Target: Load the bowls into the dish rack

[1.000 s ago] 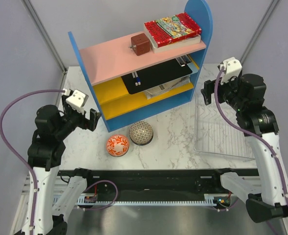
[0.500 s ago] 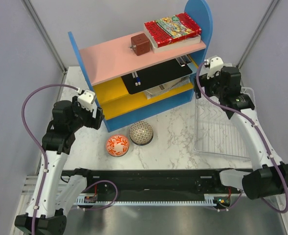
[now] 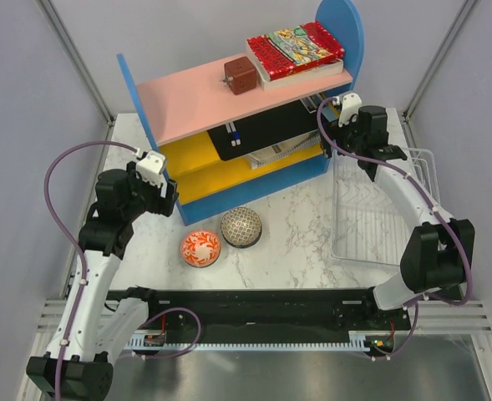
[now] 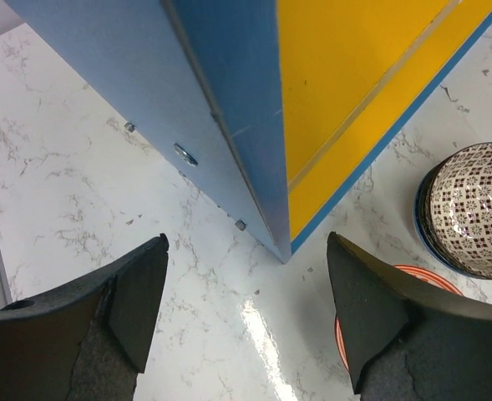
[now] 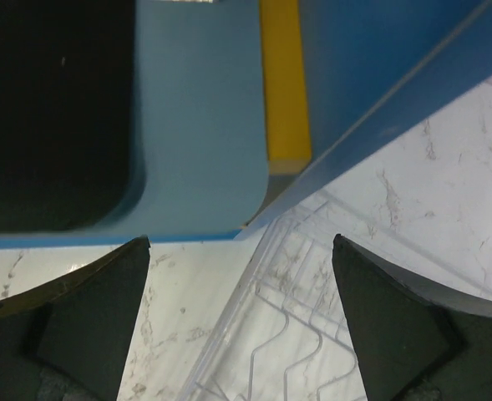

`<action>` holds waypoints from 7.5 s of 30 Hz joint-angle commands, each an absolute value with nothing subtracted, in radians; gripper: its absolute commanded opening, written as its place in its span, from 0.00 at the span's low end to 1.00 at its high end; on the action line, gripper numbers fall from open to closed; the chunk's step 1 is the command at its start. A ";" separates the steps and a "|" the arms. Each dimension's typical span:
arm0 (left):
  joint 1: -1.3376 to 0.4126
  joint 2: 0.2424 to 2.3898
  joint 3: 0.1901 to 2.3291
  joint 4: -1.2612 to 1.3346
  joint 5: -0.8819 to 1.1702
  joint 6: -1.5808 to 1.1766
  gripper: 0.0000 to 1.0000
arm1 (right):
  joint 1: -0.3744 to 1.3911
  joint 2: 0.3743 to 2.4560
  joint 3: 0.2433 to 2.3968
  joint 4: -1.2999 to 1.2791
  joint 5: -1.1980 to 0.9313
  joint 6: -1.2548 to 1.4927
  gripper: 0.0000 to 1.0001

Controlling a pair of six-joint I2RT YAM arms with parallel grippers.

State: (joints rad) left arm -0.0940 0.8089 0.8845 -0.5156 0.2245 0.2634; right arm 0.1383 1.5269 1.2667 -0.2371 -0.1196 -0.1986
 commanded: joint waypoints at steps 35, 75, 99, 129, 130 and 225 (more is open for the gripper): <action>-0.002 1.489 1.178 -0.058 -0.046 0.365 0.78 | 0.146 1.847 1.566 -0.058 -0.354 -0.092 0.98; 0.241 1.861 1.507 -0.147 -0.003 0.288 1.00 | 0.465 2.313 2.181 -0.316 -0.068 -0.242 0.98; 0.268 1.264 1.028 -0.175 0.176 0.248 1.00 | 0.655 2.427 2.330 -0.373 -0.048 -0.345 0.98; 0.267 1.212 0.994 -0.190 0.253 0.219 1.00 | 0.453 1.603 1.384 0.049 0.356 -0.094 0.97; 0.265 1.207 0.996 -0.190 0.246 0.219 1.00 | 0.453 1.629 1.403 0.058 0.415 -0.081 0.97; -0.150 0.966 1.066 -0.496 0.276 0.422 1.00 | 0.328 1.729 1.772 -0.435 0.290 -0.215 0.97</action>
State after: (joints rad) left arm 0.0334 0.9241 1.0180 -0.5739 0.3588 0.3458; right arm 0.3607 1.8370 1.8252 -0.3351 0.3096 -0.0742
